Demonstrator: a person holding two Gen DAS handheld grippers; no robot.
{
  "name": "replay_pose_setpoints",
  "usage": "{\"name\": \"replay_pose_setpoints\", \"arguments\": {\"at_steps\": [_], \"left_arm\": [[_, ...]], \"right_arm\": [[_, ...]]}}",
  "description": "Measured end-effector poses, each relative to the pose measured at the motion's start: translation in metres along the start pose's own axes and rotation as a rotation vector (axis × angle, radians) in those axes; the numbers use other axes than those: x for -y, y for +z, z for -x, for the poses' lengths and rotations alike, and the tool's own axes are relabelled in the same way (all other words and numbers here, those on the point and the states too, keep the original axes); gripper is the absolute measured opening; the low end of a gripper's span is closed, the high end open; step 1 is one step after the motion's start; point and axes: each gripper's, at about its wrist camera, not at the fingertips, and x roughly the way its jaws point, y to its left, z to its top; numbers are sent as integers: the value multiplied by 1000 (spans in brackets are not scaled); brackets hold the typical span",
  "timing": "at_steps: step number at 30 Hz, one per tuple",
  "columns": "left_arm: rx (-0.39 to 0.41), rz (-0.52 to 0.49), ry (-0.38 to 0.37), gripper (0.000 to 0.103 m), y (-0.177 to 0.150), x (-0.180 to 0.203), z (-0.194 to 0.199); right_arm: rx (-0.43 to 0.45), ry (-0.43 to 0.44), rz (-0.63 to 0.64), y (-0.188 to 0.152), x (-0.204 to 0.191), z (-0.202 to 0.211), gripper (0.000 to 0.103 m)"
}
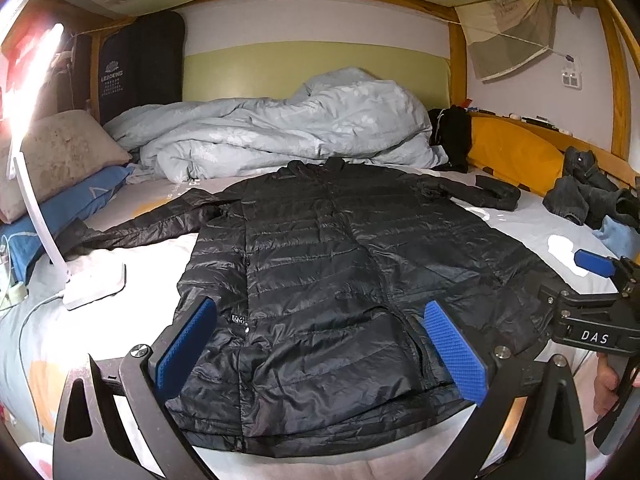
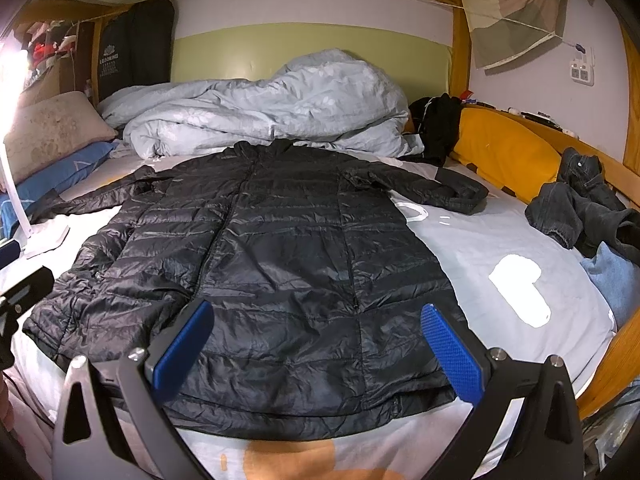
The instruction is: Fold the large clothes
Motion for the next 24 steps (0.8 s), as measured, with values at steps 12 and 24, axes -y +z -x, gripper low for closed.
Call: {"name": "replay_pose_setpoints", "arguments": {"at_steps": [12,24], "left_arm": [[-44,-22,13,103,-5,5,-11],[-85,42,-24,103,-3,-6,-16]], "right_arm": [[5,10,-21,1,5,1,103],[6,17,-8,1,4,3,103]]}}
